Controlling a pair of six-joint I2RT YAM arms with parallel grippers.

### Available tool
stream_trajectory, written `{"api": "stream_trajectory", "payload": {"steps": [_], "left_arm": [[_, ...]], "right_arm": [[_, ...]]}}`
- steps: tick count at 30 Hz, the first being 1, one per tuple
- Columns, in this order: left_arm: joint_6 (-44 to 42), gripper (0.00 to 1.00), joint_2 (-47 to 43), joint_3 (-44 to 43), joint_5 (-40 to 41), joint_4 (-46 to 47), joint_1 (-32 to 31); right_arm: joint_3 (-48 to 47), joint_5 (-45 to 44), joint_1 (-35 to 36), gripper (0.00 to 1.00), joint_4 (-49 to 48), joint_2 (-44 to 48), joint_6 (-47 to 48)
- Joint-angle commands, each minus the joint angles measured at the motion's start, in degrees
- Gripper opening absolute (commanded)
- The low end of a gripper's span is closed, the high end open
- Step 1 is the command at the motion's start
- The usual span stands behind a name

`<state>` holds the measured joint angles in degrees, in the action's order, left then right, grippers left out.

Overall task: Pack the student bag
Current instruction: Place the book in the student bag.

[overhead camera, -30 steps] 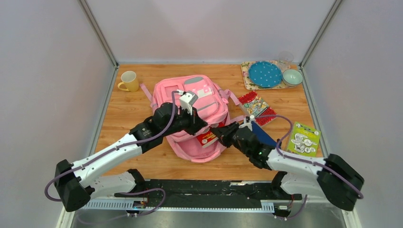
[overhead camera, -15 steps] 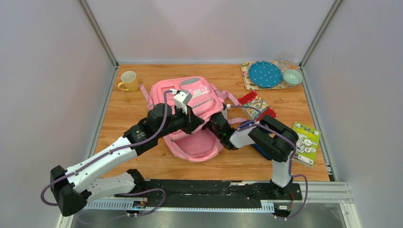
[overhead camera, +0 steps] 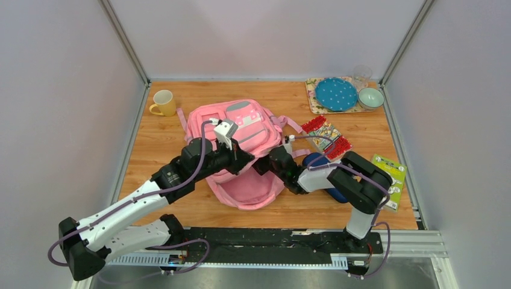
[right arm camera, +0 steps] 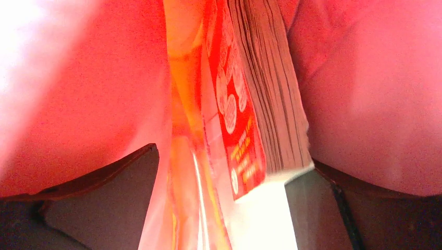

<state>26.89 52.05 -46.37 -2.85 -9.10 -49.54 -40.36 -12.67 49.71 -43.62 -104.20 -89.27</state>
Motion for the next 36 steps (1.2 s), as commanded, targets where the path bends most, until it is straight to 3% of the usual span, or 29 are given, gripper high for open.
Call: {"api": "stream_trajectory", "payload": {"steps": [1, 4, 7, 8, 12, 13, 14, 18, 22, 24, 27, 32, 36], "left_arm": [[-0.1, 0.0, -2.9, -0.7, 2.1, 6.0, -0.4], [-0.3, 0.0, -3.1, -0.2, 2.8, 6.2, -0.4], [-0.4, 0.0, -3.0, -0.4, 2.7, 6.3, -0.5], [-0.4, 0.0, -3.1, -0.4, 2.7, 6.2, -0.5], [0.4, 0.0, -3.0, -0.1, 2.1, 6.6, -0.5], [0.6, 0.0, -3.0, 0.2, 1.7, 6.7, -0.4], [0.9, 0.0, -3.3, 0.3, 1.6, 6.7, -0.4], [0.6, 0.0, -4.1, 0.6, 2.3, 5.5, -0.4], [0.0, 0.0, -5.6, 1.5, 4.5, 4.4, -0.5], [-0.4, 0.0, -6.5, 1.9, 5.2, 3.2, -0.4], [-1.2, 0.0, -7.8, 3.3, 7.1, 1.2, -0.4], [-1.8, 0.0, -10.5, 7.2, 10.3, -2.0, -0.5], [-0.4, 0.0, -12.8, 10.2, 10.7, -6.2, -0.4]], "right_arm": [[1.7, 0.2, 0.4, 0.89, 9.1, 8.0, 4.5], [1.8, 1.3, 1.1, 0.88, 13.0, 9.8, 4.0], [1.3, 1.5, 2.7, 0.8, 13.3, 9.7, 4.6], [1.3, 1.1, 3.7, 0.68, 12.9, 9.7, 4.6], [-2.1, 1.3, 4.2, 0.4, 12.2, 5.5, 3.8], [-2.7, 1.2, 4.1, 0.29, 10.8, 4.5, 3.8], [-3.2, 1.1, 4.0, 0.26, 10.0, 2.8, 3.8], [-4.2, 1.0, 3.7, 0.3, 6.4, 1.0, 4.6], [1.6, 0.5, 3.0, 0.36, 6.5, 4.3, 6.4], [4.7, 0.3, 2.9, 0.38, 6.5, 9.3, 10.1], [10.0, 1.0, 3.2, 0.51, 11.7, 19.0, 15.2], [12.5, -0.9, 5.6, 0.66, 35.2, 38.8, 24.5], [12.2, -4.7, 6.6, 0.69, 49.7, 49.6, 29.2]]}}
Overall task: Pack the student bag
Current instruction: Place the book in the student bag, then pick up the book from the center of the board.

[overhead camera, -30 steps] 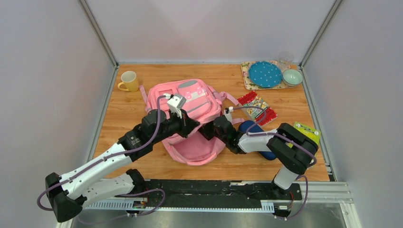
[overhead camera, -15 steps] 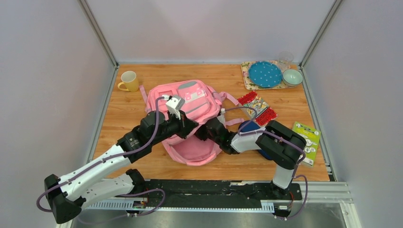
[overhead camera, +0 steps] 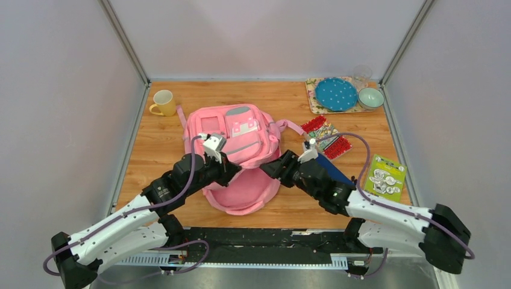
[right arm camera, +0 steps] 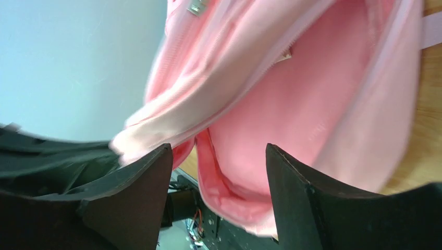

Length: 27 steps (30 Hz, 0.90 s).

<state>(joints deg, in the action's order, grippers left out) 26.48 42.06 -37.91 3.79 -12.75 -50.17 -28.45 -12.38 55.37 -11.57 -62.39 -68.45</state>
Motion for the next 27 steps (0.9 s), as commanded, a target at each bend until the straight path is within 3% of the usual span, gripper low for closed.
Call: {"api": "stream_trajectory", "payload": {"steps": [1, 2, 3, 6, 9, 12, 13, 16, 19, 21, 25, 27], "left_arm": [[0.7, 0.0, -3.7, 3.7, 4.0, -2.5, 0.3], [1.4, 0.04, -5.6, 4.6, 3.4, -1.4, 0.3], [1.6, 0.21, -6.1, 5.2, 2.7, -1.0, 0.3], [1.3, 0.6, -7.0, 4.8, 0.4, -3.2, 0.2], [2.3, 0.73, -9.1, 4.7, -0.4, -3.6, 0.3], [3.8, 0.75, -10.5, 5.2, -2.5, -0.3, 0.2], [3.8, 0.75, -10.2, 5.0, -3.3, 1.0, 0.2], [3.1, 0.76, -4.4, 1.8, -6.3, 6.5, 0.3], [1.0, 0.77, 5.6, -3.5, -7.6, 10.8, 0.3], [-0.2, 0.77, 13.5, -6.7, -7.3, 12.0, 0.2], [0.3, 0.77, 28.9, -15.3, -8.4, 18.6, 0.2], [2.1, 0.77, 33.6, -17.8, -8.3, 20.6, 0.2]], "right_arm": [[-0.3, -7.8, 1.0, 0.71, 23.7, 9.6, 9.1], [-0.7, -9.7, 1.1, 0.72, 26.6, 12.9, 10.2], [-1.0, -11.9, 0.9, 0.73, 29.1, 14.5, 10.7], [-2.8, -19.8, -0.2, 0.93, 35.6, 21.0, 15.8], [-6.1, -21.8, -4.6, 0.99, 39.5, 24.5, 21.8], [-9.3, -17.1, -13.2, 0.99, 42.1, 24.3, 27.3], [-10.0, -11.8, -16.2, 0.99, 42.6, 23.6, 28.5], [-13.8, -0.9, -32.0, 0.99, 43.7, 16.8, 32.2], [-18.2, 11.4, -42.8, 0.99, 42.9, 11.4, 34.6], [-20.2, 18.3, -47.4, 0.99, 41.1, 9.1, 34.4], [-25.6, 19.4, -54.7, 0.99, 38.4, -1.5, 33.6], [-28.1, 19.3, -54.8, 0.99, 38.5, -5.4, 34.3]]}}
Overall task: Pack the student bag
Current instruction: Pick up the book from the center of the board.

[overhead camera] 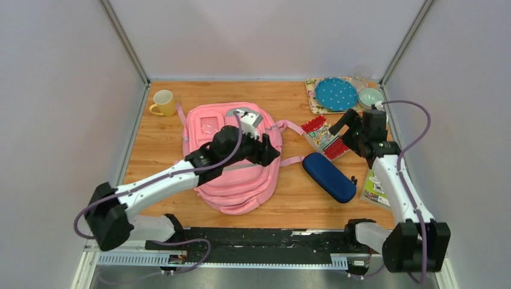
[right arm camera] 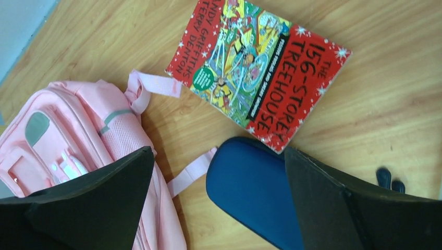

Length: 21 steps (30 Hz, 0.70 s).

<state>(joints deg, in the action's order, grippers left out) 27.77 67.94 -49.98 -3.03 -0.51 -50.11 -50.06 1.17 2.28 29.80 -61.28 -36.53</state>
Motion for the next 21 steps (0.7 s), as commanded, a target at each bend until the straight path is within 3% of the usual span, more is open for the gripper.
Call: {"api": "stream_trajectory", "payload": {"steps": [1, 4, 13, 21], "left_arm": [[2.5, 0.77, 11.6, -5.9, -1.3, 12.1, 0.2], [4.7, 0.77, 19.8, -8.7, -2.0, 17.6, 0.2], [8.1, 0.77, 44.0, -27.4, -7.9, 17.1, 0.1], [11.3, 0.77, 55.4, -38.2, -9.9, 16.2, 0.2]], "right_arm": [[-9.3, 5.7, -3.7, 0.99, -3.0, -10.9, 2.9], [-13.9, 2.5, -4.3, 0.99, -2.4, -16.8, 4.8], [-23.6, 3.6, -9.0, 0.99, -2.5, -33.5, 7.7], [-27.7, 8.7, -11.2, 0.99, -2.9, -43.9, 12.4]]}}
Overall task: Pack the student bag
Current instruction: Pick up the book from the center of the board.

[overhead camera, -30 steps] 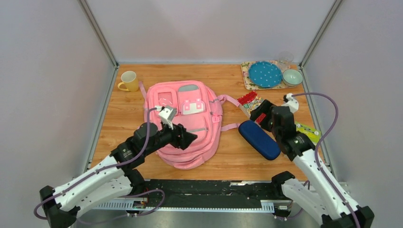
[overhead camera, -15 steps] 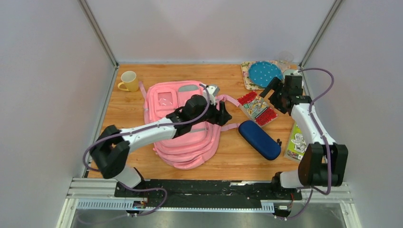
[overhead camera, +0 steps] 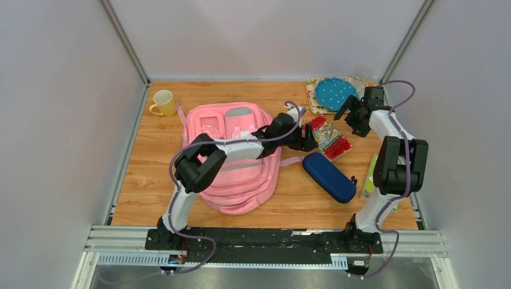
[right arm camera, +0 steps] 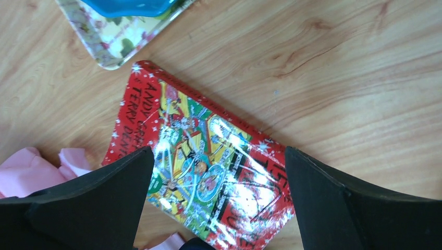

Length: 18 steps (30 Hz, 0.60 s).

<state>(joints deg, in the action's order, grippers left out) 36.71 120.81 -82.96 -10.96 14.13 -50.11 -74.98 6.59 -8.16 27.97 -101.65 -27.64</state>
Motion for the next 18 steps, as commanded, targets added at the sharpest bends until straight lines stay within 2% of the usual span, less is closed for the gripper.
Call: {"api": "stream_trajectory", "payload": {"steps": [1, 5, 11, 14, 18], "left_arm": [[2.9, 0.77, 4.4, -6.0, -2.3, 1.0, 0.3], [5.3, 0.77, 8.2, -7.7, -2.6, 0.5, 0.4], [9.2, 0.75, 11.8, -7.0, -4.1, 1.2, 0.9], [10.2, 0.75, 12.2, -5.9, -4.9, 3.2, 1.1], [10.3, 0.75, 13.7, -9.4, -7.7, 2.9, 1.5]], "right_arm": [[-3.2, 4.6, -1.8, 0.99, -1.0, -4.8, 2.9], [-2.1, 10.2, -3.4, 0.99, -3.6, -9.3, 0.6], [2.3, 18.1, -3.6, 0.98, -6.4, -10.3, 0.3], [5.4, 22.6, -3.6, 0.95, -8.0, -10.1, 0.7], [8.8, 29.3, -3.6, 0.85, -11.3, -8.9, 0.7]]}}
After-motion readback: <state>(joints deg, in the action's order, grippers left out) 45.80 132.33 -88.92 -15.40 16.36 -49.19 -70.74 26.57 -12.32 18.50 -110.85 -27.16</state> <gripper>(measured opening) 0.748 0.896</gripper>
